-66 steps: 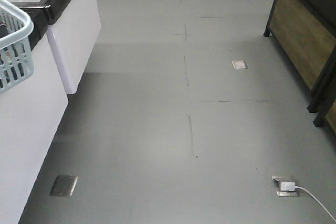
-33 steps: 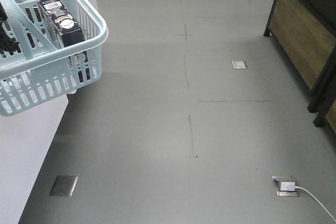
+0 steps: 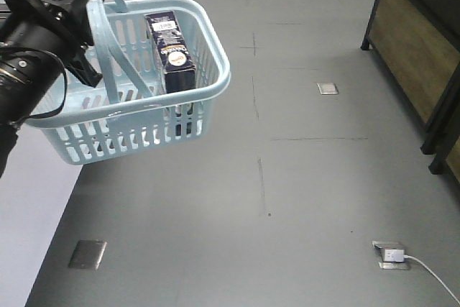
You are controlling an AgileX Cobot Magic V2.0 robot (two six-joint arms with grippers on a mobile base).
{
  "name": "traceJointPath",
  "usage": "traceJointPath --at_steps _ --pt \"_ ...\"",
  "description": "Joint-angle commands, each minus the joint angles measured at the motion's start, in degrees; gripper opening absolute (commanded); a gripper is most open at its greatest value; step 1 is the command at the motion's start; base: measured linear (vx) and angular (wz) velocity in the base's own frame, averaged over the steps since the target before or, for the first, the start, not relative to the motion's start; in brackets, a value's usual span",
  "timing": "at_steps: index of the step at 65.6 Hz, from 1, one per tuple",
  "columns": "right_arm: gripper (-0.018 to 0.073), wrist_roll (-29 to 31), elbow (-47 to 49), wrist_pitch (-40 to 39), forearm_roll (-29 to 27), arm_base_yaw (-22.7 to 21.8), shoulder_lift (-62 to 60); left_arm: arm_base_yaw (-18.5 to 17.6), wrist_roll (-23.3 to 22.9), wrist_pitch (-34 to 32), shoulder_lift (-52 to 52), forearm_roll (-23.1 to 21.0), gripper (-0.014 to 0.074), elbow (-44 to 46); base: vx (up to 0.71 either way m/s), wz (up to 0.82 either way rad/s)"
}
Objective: Left arm holds basket, right arm returns cookies
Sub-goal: 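Swing the held basket in front of the robot with the left gripper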
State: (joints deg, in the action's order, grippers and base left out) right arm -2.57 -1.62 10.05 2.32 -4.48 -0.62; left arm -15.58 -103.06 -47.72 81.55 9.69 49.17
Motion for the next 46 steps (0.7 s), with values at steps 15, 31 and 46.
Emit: traceJointPath --at_steps 15,31,46 --pt "-0.0009 0.4 -1.0 -4.1 0.2 -0.1 -0.7 -7.4 0.4 -4.9 -1.4 -0.1 -0.0004 1.9 0.00 0.00" --pt "-0.0009 0.4 -1.0 -4.1 0.2 -0.1 -0.7 -12.4 0.4 -5.2 0.9 -0.3 -0.0003 1.9 0.00 0.00" --pt "-0.0009 0.4 -1.0 -4.1 0.2 -0.1 -0.7 -14.8 0.3 -6.9 1.2 -2.6 -0.0003 -1.3 0.00 0.00"
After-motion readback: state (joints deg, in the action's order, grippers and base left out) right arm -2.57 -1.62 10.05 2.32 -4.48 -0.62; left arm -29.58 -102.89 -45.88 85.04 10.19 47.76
